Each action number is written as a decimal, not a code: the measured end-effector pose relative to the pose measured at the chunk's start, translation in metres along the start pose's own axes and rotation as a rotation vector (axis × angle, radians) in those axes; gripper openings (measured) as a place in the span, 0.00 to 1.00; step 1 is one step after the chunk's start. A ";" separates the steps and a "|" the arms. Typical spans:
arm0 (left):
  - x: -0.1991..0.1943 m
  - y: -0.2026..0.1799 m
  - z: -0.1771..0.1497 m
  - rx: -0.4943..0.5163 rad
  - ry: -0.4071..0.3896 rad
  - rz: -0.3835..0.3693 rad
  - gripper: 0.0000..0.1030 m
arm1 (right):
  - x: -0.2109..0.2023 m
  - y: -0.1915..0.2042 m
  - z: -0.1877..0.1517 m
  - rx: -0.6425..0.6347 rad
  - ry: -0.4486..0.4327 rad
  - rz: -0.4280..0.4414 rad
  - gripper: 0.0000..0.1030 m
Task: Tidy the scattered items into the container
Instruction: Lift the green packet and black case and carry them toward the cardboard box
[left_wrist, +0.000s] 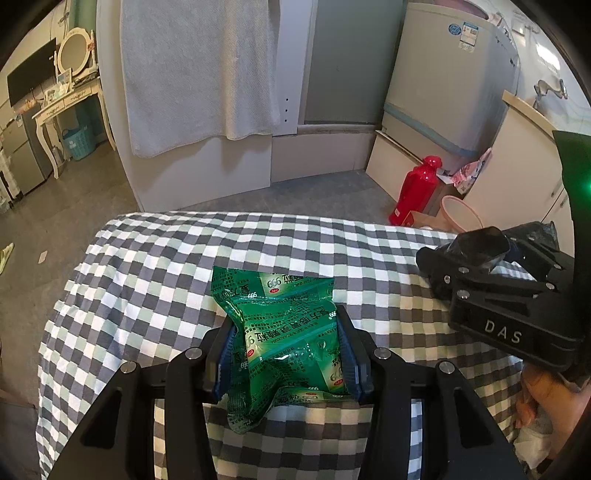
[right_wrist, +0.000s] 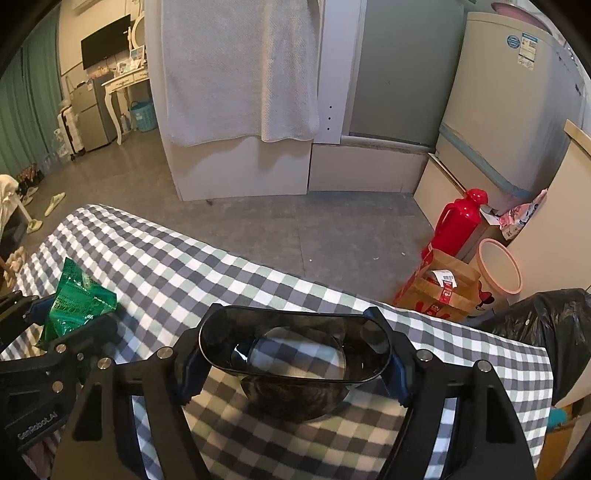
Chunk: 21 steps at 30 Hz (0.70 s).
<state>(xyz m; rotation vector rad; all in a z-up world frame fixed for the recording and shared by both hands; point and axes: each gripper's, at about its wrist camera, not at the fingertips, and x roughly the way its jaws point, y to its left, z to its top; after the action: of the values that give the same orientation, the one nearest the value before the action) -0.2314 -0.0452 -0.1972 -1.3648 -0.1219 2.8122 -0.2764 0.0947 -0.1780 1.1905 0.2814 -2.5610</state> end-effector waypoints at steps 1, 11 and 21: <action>-0.002 -0.001 0.000 0.001 -0.003 0.000 0.47 | -0.003 -0.001 0.000 0.002 -0.003 0.001 0.73; -0.041 -0.019 0.005 0.021 -0.056 -0.006 0.47 | -0.054 -0.008 -0.007 0.024 -0.055 -0.005 0.73; -0.097 -0.037 0.003 0.044 -0.127 -0.003 0.47 | -0.120 -0.009 -0.020 0.044 -0.124 -0.008 0.73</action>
<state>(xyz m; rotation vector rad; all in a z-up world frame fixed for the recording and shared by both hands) -0.1746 -0.0126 -0.1167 -1.1763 -0.0625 2.8795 -0.1917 0.1317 -0.0984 1.0421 0.2028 -2.6475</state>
